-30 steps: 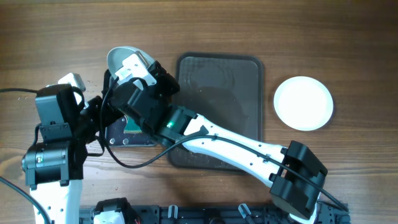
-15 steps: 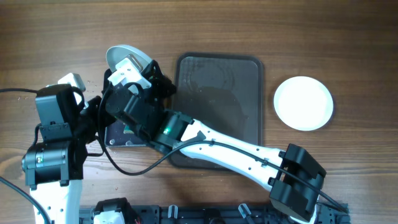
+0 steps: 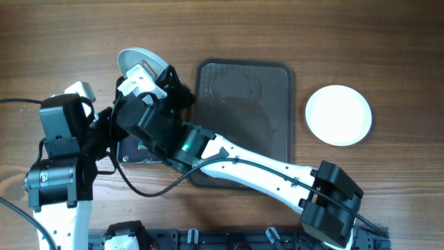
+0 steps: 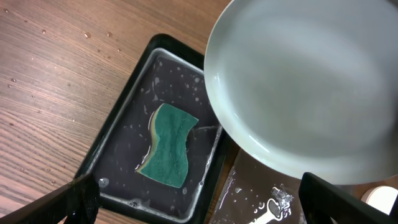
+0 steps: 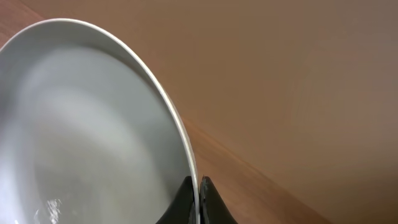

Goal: Clean dirty plates on tray and stack at the side
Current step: 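Lift the plate with the right gripper and tilt it over the basin, then carry the plate right and stack it on the plate pile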

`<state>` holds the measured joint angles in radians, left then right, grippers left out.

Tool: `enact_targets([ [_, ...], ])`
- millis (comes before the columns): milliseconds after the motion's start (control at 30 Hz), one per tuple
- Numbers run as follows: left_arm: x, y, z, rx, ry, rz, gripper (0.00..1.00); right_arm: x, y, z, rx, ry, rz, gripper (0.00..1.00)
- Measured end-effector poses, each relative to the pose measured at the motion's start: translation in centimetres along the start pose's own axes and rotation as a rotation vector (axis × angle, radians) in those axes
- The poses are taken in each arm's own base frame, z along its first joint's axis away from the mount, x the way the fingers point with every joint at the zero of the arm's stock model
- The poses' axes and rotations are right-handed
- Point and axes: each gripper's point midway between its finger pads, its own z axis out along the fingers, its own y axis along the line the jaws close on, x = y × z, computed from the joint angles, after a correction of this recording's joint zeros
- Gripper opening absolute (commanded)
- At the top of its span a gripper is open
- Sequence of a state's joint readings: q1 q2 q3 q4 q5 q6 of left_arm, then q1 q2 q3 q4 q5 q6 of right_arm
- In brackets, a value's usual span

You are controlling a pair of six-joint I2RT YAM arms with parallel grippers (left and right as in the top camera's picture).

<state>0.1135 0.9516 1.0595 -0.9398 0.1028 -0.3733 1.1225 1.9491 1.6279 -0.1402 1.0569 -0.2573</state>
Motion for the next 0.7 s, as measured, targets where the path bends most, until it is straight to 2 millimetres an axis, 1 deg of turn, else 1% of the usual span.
enact_targets([
  [233, 0.00, 0.00, 0.00, 0.000, 0.000, 0.000, 1.00, -0.16, -0.33, -0.03, 0.019, -0.003, -0.009, 0.04],
  [700, 0.00, 0.00, 0.00, 0.000, 0.000, 0.000, 1.00, -0.16, -0.34, -0.03, 0.019, -0.003, -0.009, 0.04],
])
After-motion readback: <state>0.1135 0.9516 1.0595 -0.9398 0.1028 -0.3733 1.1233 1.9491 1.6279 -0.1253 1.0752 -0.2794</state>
